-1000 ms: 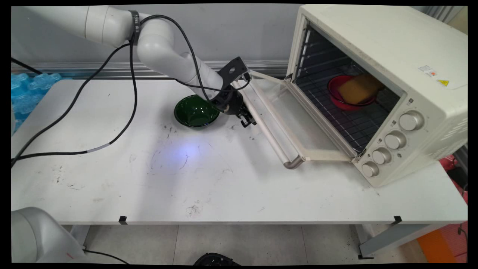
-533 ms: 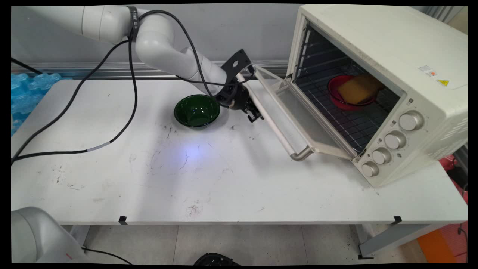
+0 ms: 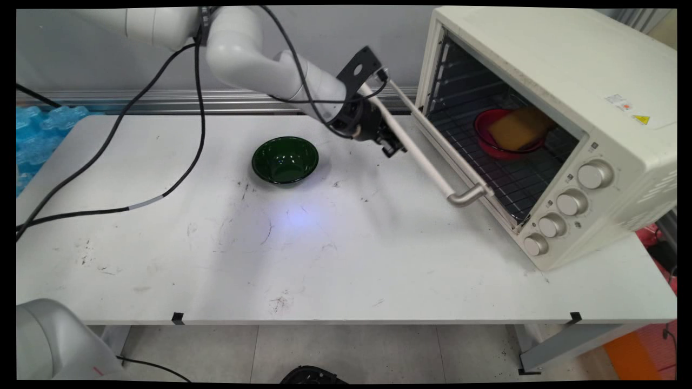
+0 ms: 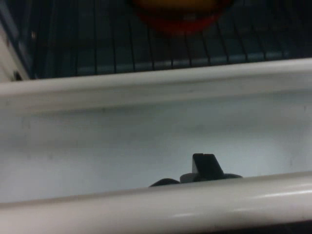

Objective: Close the oven

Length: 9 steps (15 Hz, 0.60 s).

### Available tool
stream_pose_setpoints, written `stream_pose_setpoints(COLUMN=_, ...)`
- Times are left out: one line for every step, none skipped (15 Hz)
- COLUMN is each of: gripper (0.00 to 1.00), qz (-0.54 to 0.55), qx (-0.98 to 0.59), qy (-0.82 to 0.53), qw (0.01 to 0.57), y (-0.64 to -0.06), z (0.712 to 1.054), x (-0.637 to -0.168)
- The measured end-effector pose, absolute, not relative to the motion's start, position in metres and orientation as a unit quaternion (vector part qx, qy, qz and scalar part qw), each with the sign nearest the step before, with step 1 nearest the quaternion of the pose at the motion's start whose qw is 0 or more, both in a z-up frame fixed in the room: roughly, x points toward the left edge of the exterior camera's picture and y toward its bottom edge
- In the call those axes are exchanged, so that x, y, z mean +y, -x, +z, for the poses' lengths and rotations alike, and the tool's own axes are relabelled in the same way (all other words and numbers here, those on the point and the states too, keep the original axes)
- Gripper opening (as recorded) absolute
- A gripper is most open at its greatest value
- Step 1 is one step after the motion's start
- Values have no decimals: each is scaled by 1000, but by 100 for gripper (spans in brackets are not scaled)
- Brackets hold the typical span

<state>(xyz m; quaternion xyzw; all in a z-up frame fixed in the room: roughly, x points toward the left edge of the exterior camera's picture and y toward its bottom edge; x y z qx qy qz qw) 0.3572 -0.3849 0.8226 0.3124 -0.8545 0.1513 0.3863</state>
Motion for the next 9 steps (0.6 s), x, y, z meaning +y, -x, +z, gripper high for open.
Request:
stream_pose_setpoints(gripper=0, qz=153, qx=-853, qy=-312, qw=390, y=-355, z=825, x=-386)
stream_pose_setpoints(gripper=0, qz=156, qx=-851, qy=-310, qw=395, y=-351, z=828, x=-389)
stream_pose_setpoints(gripper=0, qz=159, qx=-848, qy=-308, qw=400, y=-347, z=832, x=-392)
stream_pose_setpoints(gripper=0, qz=162, qx=-846, qy=-307, qw=405, y=-344, z=835, x=-394)
stream_pose_setpoints(gripper=0, qz=164, qx=-844, qy=-306, qw=409, y=-341, z=838, x=-397)
stream_pose_setpoints(gripper=0, qz=166, qx=-842, qy=-305, qw=412, y=-339, z=840, x=-398)
stream_pose_setpoints(gripper=0, qz=168, qx=-840, qy=-304, qw=417, y=-336, z=843, x=-401)
stream_pose_setpoints(gripper=0, qz=170, qx=-839, qy=-304, qw=419, y=-334, z=845, x=-402)
stream_pose_setpoints(gripper=0, qz=172, qx=-837, qy=-303, qw=423, y=-332, z=848, x=-404)
